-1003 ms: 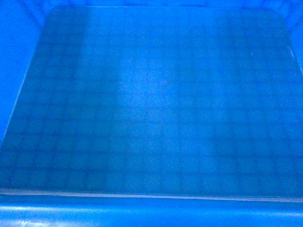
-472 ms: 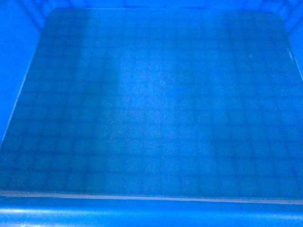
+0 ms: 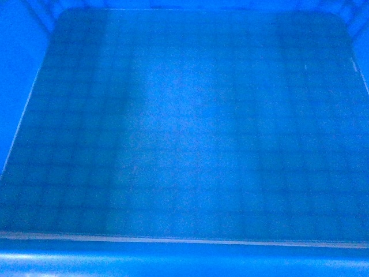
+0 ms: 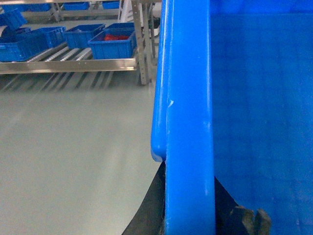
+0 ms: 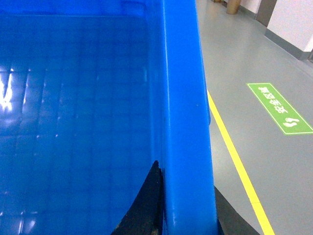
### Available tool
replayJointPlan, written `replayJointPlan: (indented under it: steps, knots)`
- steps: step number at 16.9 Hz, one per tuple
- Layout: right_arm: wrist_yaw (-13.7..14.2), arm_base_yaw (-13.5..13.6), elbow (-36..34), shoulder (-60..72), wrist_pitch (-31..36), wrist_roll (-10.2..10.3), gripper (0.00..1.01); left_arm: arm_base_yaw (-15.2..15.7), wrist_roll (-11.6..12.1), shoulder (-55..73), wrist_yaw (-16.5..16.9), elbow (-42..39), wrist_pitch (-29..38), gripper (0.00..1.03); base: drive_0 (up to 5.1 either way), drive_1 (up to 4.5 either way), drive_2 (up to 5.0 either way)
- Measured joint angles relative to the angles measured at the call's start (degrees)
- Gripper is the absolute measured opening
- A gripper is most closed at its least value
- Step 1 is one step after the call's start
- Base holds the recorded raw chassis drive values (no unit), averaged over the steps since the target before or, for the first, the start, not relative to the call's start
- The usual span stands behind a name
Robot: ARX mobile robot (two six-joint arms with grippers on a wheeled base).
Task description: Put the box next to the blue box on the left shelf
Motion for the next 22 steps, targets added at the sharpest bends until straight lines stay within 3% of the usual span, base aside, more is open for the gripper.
replayJointPlan:
  steps: [22]
  knots:
    - [0.0, 0.0, 0.0, 0.0, 0.1, 0.0, 0.1, 0.0, 0.0, 0.0, -0.1, 0.0, 0.1, 0.1, 0.0, 4.25, -4.3]
